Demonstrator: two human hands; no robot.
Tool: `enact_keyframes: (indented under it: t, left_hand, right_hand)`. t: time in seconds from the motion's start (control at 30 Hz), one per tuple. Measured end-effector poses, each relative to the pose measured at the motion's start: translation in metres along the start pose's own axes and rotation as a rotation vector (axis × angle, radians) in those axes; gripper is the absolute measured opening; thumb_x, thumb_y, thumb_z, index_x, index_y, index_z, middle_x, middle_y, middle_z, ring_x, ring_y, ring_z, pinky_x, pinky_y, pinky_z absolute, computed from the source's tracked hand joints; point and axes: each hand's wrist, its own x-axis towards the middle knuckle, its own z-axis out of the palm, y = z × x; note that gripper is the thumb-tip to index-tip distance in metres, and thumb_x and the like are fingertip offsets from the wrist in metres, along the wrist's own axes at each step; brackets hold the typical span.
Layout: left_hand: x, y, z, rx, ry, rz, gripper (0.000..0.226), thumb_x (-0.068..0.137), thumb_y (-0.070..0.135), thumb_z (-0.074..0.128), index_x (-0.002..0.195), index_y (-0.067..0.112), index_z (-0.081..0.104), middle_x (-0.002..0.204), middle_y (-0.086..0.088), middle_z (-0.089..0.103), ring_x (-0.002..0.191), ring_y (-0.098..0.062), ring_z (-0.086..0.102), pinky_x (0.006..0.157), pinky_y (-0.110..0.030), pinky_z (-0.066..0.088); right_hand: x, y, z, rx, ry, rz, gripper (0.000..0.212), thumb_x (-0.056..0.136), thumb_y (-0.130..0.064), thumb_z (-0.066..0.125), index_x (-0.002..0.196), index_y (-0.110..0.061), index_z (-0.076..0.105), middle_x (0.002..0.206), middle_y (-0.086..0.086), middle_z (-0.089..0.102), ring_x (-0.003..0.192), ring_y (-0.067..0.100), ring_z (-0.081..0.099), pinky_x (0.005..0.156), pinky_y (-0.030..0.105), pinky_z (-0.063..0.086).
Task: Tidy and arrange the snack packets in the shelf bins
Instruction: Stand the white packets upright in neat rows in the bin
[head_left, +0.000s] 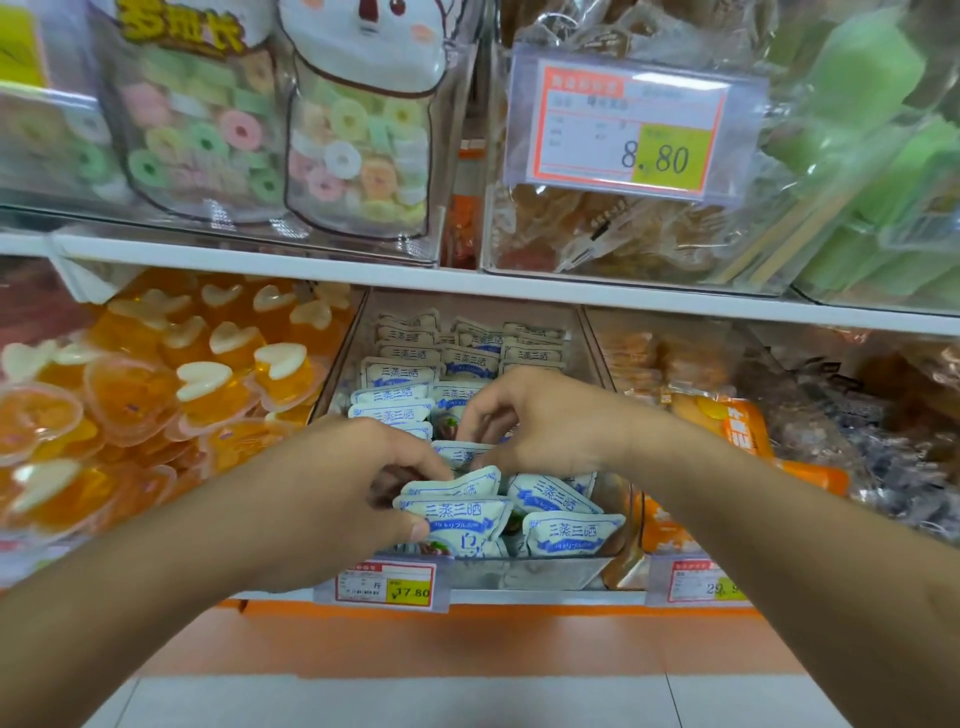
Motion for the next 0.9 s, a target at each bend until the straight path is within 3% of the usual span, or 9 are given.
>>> enact_keyframes:
  t: [0.2,0.33,0.47,0.53,0.6,0.63,0.73,0.8,0.9]
  left_hand:
    - [-0.006,-0.001,0.008,-0.064,0.088,0.0,0.031,0.088,0.033,0.08,0.111,0.052,0.071,0.103,0.036,0.07,0.101,0.023,0.06,0.091,-0.012,0.054]
    - [-0.004,-0.001,0.012,0.021,0.192,0.003,0.029,0.092,0.034,0.074,0.116,0.049,0.07,0.105,0.026,0.076,0.1,0.003,0.069,0.091,-0.028,0.057]
    - [0.001,-0.009,0.016,0.068,0.403,0.111,0.034,0.093,0.034,0.071,0.123,0.048,0.067,0.08,0.005,0.079,0.059,-0.011,0.069,0.061,-0.032,0.059]
    - [0.001,-0.01,0.018,0.073,0.432,0.158,0.037,0.093,0.033,0.072,0.126,0.048,0.065,0.068,0.005,0.075,0.051,-0.01,0.065,0.053,-0.031,0.057]
    - [-0.002,-0.008,0.021,0.129,0.346,0.145,0.036,0.094,0.034,0.071,0.128,0.047,0.066,0.048,0.015,0.055,0.047,0.0,0.056,0.05,-0.011,0.042]
    - [-0.004,-0.007,0.023,0.163,0.274,0.125,0.036,0.096,0.036,0.068,0.13,0.046,0.065,0.044,0.018,0.044,0.048,0.003,0.053,0.051,-0.011,0.039]
    - [-0.007,-0.005,0.025,0.225,0.137,0.109,0.037,0.101,0.042,0.06,0.137,0.046,0.06,0.048,0.023,0.038,0.049,0.004,0.047,0.076,-0.025,0.053]
    - [-0.006,-0.005,0.024,0.243,0.109,0.094,0.039,0.101,0.042,0.058,0.14,0.047,0.056,0.057,0.023,0.05,0.064,0.003,0.056,0.087,-0.032,0.054]
    - [-0.003,-0.005,0.022,0.25,0.122,0.079,0.046,0.099,0.04,0.06,0.143,0.047,0.046,0.115,0.018,0.07,0.11,-0.007,0.061,0.094,-0.03,0.052]
  right_hand:
    - [0.006,-0.003,0.009,-0.163,0.161,0.031,0.015,0.079,-0.027,0.091,0.081,-0.028,0.076,0.074,-0.018,0.071,0.078,0.001,0.068,0.076,0.027,0.056]
    - [0.005,-0.005,0.01,-0.157,0.228,0.02,0.016,0.081,-0.022,0.09,0.075,-0.027,0.077,0.071,-0.016,0.071,0.072,0.001,0.066,0.066,0.021,0.049]
    - [0.0,-0.009,-0.013,-0.145,0.415,0.038,0.014,0.083,-0.026,0.089,0.084,-0.029,0.075,0.079,-0.022,0.065,0.074,-0.003,0.061,0.059,0.012,0.041]
    - [0.003,-0.006,-0.016,-0.188,0.378,0.031,0.018,0.082,-0.024,0.089,0.079,-0.031,0.073,0.08,-0.018,0.071,0.077,-0.001,0.067,0.065,0.017,0.049]
    - [0.005,-0.002,-0.008,-0.187,0.232,0.057,0.02,0.082,-0.02,0.089,0.078,-0.031,0.073,0.08,-0.014,0.076,0.079,0.002,0.072,0.074,0.025,0.057]
    - [0.005,-0.001,-0.004,-0.179,0.184,0.067,0.021,0.081,-0.019,0.09,0.079,-0.031,0.073,0.081,-0.014,0.077,0.08,0.002,0.073,0.078,0.027,0.06]
    - [0.006,-0.003,-0.003,-0.174,0.158,0.054,0.022,0.08,-0.018,0.091,0.083,-0.031,0.073,0.085,-0.014,0.076,0.085,0.004,0.074,0.083,0.029,0.061]
    - [0.005,-0.006,-0.005,-0.16,0.145,0.029,0.016,0.082,-0.016,0.09,0.088,-0.024,0.078,0.086,-0.01,0.078,0.084,0.005,0.074,0.081,0.029,0.061]
    - [0.006,-0.01,0.003,-0.147,0.117,0.009,0.009,0.088,-0.017,0.084,0.087,-0.024,0.079,0.084,-0.01,0.078,0.082,0.005,0.073,0.077,0.027,0.058]
